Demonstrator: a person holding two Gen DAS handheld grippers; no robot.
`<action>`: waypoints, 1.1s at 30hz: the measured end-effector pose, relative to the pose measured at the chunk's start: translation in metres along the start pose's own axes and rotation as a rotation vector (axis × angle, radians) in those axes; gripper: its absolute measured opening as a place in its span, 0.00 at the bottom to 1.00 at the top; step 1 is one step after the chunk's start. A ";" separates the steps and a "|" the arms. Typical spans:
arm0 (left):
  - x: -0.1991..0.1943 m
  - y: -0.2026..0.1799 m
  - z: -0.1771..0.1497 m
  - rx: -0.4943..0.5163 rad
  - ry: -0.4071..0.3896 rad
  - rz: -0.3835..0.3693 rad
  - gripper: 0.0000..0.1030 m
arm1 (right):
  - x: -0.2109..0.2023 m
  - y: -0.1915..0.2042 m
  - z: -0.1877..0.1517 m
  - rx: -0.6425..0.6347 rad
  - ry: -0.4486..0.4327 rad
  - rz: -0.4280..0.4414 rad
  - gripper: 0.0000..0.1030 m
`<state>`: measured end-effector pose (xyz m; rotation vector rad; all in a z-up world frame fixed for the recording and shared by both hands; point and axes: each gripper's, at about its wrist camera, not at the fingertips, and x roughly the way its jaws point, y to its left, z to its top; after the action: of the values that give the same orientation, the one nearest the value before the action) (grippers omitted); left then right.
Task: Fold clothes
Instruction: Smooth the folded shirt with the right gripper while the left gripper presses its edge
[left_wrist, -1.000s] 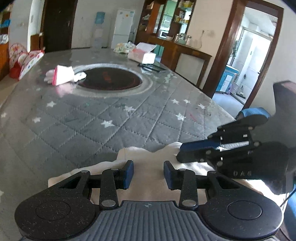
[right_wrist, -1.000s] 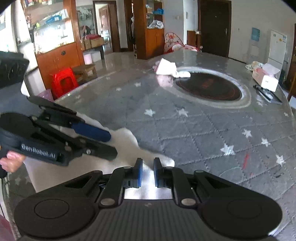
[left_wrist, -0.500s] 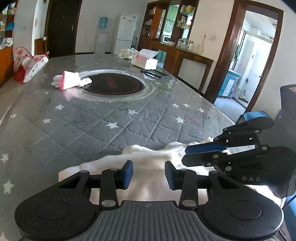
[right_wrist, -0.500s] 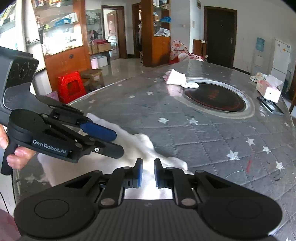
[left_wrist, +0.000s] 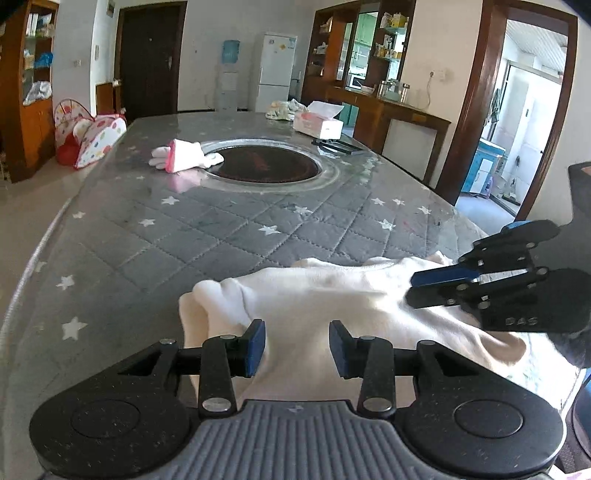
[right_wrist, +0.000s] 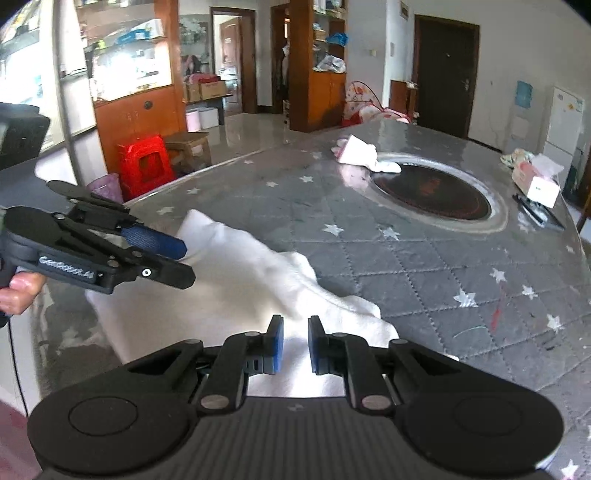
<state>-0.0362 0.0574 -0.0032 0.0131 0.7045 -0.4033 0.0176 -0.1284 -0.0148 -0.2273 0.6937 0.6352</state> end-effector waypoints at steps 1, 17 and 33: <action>-0.003 -0.002 -0.003 0.008 -0.002 0.000 0.40 | -0.006 0.002 -0.002 -0.007 0.000 0.009 0.12; -0.015 -0.011 -0.026 0.064 0.022 0.044 0.41 | -0.043 0.015 -0.033 -0.046 0.031 0.027 0.15; -0.013 -0.009 -0.033 0.073 0.040 0.039 0.43 | -0.060 -0.003 -0.060 -0.033 0.104 -0.018 0.15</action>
<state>-0.0687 0.0586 -0.0190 0.1036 0.7275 -0.3917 -0.0474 -0.1831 -0.0210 -0.2986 0.7806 0.6207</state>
